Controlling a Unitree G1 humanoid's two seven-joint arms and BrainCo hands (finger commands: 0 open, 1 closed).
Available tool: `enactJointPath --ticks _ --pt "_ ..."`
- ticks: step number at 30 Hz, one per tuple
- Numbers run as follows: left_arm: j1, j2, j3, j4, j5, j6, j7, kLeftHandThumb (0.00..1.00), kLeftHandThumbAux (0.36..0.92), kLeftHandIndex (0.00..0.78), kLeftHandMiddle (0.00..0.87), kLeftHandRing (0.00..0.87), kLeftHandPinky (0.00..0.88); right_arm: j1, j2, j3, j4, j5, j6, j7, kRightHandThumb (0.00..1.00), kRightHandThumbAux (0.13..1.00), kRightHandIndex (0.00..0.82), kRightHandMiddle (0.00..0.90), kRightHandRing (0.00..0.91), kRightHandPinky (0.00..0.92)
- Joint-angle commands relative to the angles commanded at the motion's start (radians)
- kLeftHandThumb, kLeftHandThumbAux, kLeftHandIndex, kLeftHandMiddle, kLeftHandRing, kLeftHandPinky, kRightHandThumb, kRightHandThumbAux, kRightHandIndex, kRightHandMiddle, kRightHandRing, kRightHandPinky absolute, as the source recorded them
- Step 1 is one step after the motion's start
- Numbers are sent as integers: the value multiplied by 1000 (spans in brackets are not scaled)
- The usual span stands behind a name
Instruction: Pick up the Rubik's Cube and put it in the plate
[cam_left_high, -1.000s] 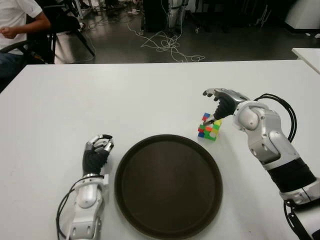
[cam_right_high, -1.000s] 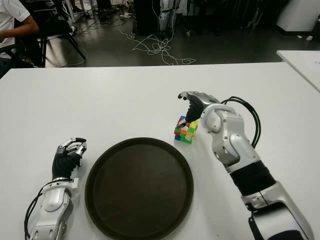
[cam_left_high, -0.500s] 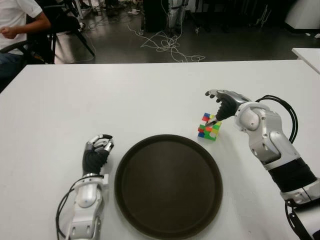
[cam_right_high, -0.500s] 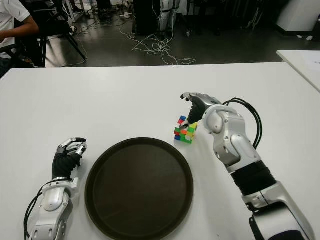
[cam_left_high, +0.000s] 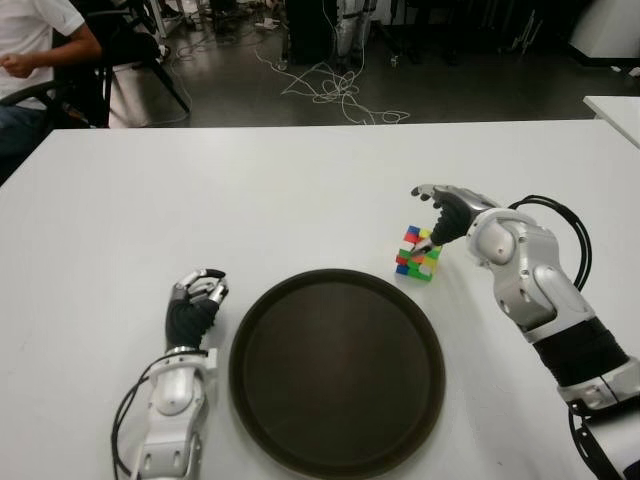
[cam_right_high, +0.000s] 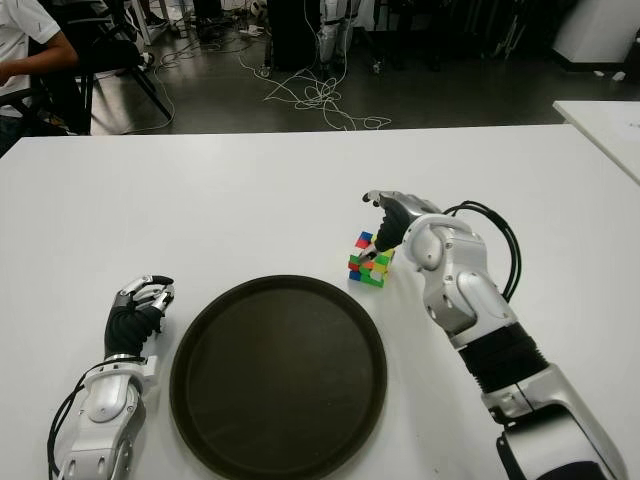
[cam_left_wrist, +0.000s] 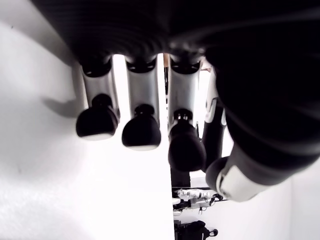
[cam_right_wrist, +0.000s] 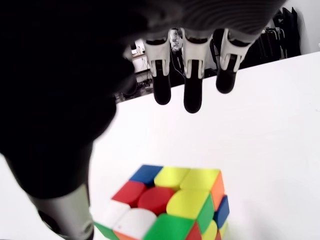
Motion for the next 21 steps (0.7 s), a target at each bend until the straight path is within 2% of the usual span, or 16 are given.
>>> enactJointPath --ticks 13,21 --pt "5 6 -4 -4 -2 5 -9 711 704 444 816 825 816 -8 -4 23 3 -8 21 40 0 824 102 148 149 94" --pt "3 8 -5 -2 7 11 0 711 704 444 813 825 816 5 -2 17 12 5 -13 7 0 827 90 138 137 82"
